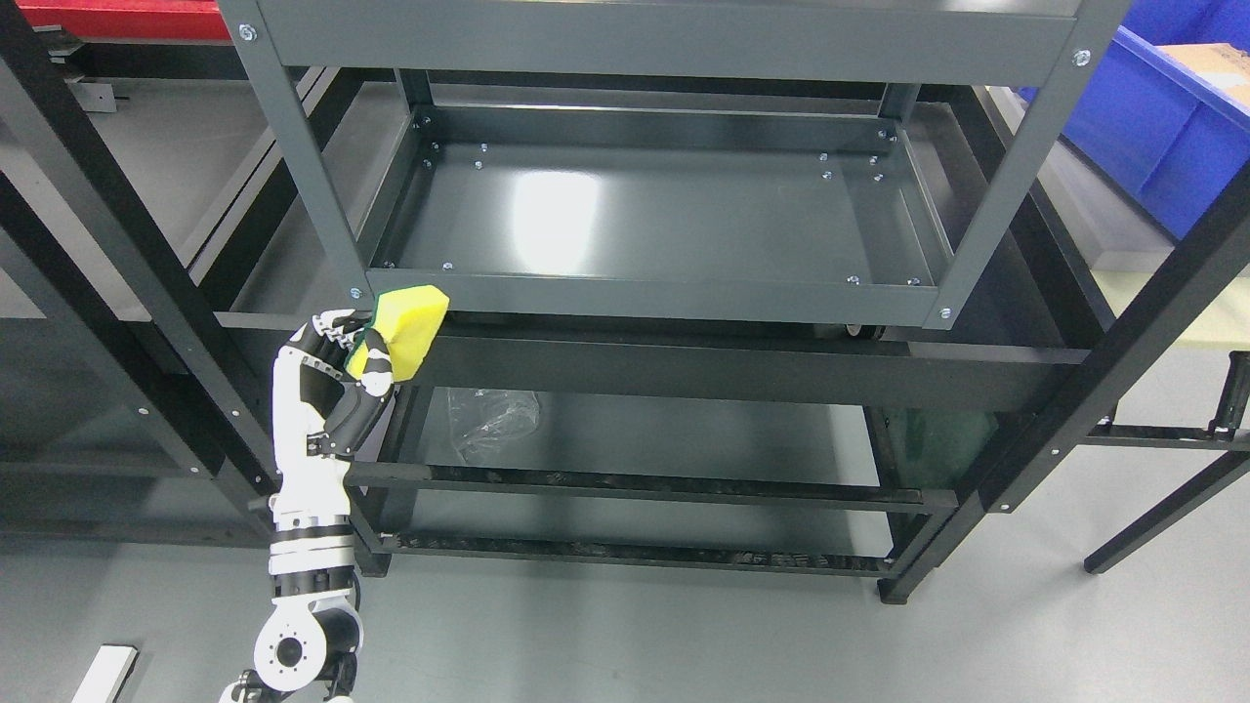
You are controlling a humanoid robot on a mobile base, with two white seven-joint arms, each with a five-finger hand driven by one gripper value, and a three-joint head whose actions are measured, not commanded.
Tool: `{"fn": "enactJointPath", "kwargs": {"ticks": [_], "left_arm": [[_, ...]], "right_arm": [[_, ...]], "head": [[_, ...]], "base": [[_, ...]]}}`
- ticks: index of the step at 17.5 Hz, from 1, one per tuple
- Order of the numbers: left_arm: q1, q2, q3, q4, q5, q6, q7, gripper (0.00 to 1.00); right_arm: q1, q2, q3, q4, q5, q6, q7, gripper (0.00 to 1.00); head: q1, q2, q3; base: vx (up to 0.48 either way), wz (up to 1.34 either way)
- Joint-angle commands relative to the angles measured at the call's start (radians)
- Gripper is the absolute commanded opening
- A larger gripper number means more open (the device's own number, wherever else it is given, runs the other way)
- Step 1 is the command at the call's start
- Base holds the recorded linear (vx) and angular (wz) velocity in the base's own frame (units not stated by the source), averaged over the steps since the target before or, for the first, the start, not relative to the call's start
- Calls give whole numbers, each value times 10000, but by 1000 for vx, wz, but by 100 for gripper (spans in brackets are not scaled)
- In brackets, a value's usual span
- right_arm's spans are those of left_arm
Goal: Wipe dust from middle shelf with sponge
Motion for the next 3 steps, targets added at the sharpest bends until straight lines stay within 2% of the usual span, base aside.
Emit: {"fn": "enactJointPath", "kwargs": {"ticks": [1, 3], "left_arm": [[25, 165, 265, -127, 86, 64, -29, 1], [25, 165, 250, -127, 133, 79, -29, 1]], "right_arm": [[0, -175, 0, -175, 0, 3, 8, 100], [0, -175, 0, -175, 0, 3, 8, 100]], "head": [[0, 0, 0], [0, 0, 0]], "base": [[0, 0], [0, 0]]}}
